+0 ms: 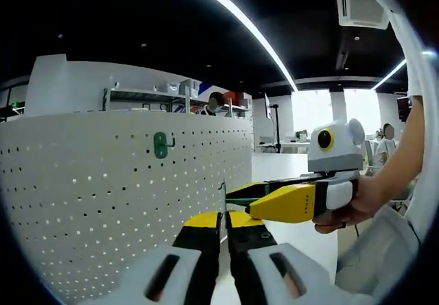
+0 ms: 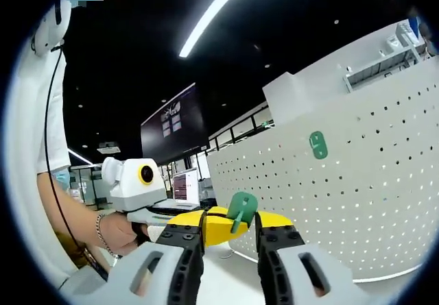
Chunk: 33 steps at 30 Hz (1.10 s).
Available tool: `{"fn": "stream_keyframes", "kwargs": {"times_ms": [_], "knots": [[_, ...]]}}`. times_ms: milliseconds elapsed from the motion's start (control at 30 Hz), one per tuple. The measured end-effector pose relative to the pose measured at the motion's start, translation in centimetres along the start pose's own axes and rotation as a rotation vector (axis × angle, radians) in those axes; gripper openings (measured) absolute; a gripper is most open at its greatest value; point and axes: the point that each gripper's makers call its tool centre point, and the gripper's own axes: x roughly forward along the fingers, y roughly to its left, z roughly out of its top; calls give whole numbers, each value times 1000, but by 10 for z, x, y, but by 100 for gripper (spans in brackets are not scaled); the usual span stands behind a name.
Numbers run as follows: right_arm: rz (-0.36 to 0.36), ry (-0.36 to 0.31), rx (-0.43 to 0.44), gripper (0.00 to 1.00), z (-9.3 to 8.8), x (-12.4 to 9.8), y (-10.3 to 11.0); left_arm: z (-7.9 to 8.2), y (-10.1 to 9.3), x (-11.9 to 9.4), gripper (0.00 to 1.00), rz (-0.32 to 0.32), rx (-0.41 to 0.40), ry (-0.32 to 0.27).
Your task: Insert the hook assembly into the mounting plate slot until the hook locks in place.
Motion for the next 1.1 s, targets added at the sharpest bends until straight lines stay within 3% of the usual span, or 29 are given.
{"fn": "stream_keyframes", "kwargs": {"times_ms": [467,1100], "knots": [[-18,-2,8,11,0,2,-3,-1,-1,-1,3,1,4,2],[-78,-17,24,4,0,3,-9,0,-1,-1,3,20,-5,-11]]}}
